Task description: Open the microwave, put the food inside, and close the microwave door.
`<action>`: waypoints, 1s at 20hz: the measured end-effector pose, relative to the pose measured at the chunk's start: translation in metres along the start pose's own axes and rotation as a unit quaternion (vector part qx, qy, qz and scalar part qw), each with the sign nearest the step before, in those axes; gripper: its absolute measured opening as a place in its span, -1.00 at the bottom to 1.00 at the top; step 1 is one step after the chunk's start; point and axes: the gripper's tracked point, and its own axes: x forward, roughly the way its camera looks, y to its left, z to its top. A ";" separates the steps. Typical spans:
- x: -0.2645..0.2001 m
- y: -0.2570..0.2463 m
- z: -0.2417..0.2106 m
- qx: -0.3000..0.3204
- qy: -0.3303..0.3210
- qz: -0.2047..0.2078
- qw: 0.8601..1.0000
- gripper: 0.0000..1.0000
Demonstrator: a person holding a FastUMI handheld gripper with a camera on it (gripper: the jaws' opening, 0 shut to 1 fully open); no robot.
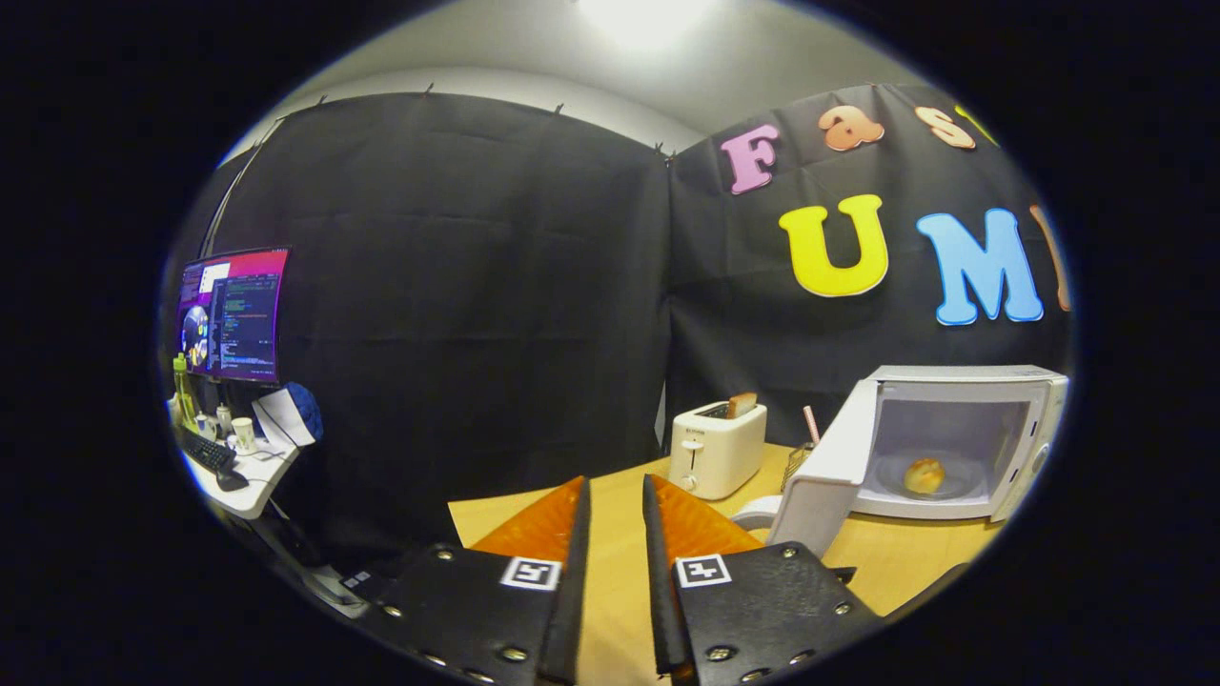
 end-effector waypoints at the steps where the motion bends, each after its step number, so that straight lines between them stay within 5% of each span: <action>1: 0.011 -0.011 -0.006 -0.010 0.012 -0.020 1.000 -0.54; 3: 0.006 -0.033 -0.032 -0.021 0.028 -0.067 0.997 -0.65; 5: 0.007 -0.037 -0.043 0.015 0.045 -0.062 0.997 -0.98; 8: -0.004 -0.042 -0.042 0.020 0.045 -0.072 0.996 -0.97; 20: -0.072 -0.178 -0.036 0.022 0.051 -0.259 0.964 -0.96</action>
